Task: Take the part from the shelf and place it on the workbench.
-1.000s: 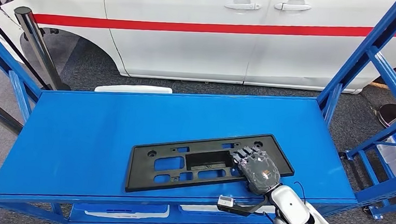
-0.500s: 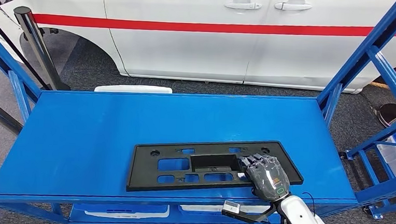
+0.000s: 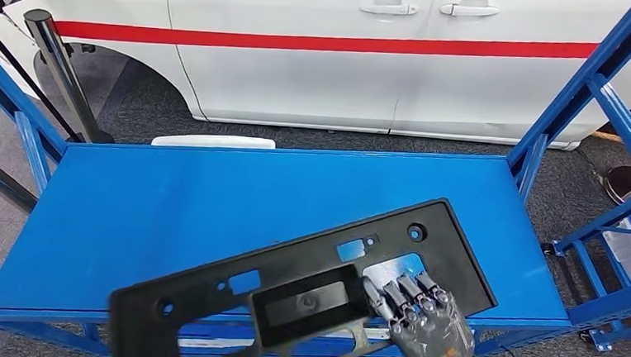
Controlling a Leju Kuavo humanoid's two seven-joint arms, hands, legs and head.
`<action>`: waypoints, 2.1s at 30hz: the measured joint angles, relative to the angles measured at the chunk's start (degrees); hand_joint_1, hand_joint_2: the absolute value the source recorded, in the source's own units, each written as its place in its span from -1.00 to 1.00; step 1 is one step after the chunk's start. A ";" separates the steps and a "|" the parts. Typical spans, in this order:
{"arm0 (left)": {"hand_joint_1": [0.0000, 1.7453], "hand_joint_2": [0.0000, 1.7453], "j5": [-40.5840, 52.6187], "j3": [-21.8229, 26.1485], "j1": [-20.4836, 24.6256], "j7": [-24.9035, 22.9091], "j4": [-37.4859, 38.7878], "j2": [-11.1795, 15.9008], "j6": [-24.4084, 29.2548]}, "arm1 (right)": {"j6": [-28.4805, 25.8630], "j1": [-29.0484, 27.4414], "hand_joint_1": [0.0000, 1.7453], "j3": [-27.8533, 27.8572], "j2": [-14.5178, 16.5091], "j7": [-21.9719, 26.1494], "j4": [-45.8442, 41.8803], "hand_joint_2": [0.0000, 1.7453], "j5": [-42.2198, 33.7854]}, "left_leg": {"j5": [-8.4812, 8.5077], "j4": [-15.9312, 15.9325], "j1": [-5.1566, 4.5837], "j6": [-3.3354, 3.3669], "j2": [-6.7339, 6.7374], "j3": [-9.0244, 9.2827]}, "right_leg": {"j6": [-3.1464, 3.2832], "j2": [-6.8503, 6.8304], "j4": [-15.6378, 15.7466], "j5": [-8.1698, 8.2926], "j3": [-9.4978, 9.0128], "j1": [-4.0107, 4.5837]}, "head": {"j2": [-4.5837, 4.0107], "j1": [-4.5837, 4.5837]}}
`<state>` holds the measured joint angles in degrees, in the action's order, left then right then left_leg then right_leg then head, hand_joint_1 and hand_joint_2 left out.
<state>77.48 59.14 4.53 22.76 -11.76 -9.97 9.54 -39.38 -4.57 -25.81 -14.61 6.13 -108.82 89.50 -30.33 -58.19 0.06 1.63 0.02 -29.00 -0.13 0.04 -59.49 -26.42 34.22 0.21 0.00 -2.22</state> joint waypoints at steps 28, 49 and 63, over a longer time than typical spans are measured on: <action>-1.00 1.00 -0.11 0.16 -0.31 3.17 0.00 -0.24 -5.69 | -0.12 -5.88 1.00 4.12 6.98 1.52 -9.18 1.00 0.40 | -0.05 0.01 -0.06 -0.01 0.05 0.06 | 0.00 0.05 0.00 -0.01 -0.04 0.01 | 0.00 -0.01; -1.00 1.00 -0.04 1.14 -0.27 -0.66 0.00 -0.25 -1.08 | -0.13 -6.89 1.00 3.53 6.98 -3.74 -9.10 1.00 0.42 | -0.05 0.01 -0.06 -0.01 0.05 0.06 | 0.00 0.05 0.00 -0.01 -0.04 0.01 | 0.00 -0.01; -1.00 1.00 0.33 1.36 -0.26 -1.34 0.00 -0.36 1.20 | -0.14 -7.04 1.00 2.48 6.97 -6.29 -10.21 1.00 0.44 | 1.65 1.51 0.58 1.41 0.56 0.41 | -2.31 0.03 -14.40 -7.37 5.98 -1.35 | 0.00 -0.02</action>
<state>77.81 60.50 4.27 21.41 -11.76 -10.33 10.73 -39.51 -11.61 -23.33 -7.64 -0.17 -119.03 89.94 -28.67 -56.68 0.64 3.04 0.58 -28.59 -2.43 0.06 -73.89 -33.80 40.20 -1.14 0.00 -2.25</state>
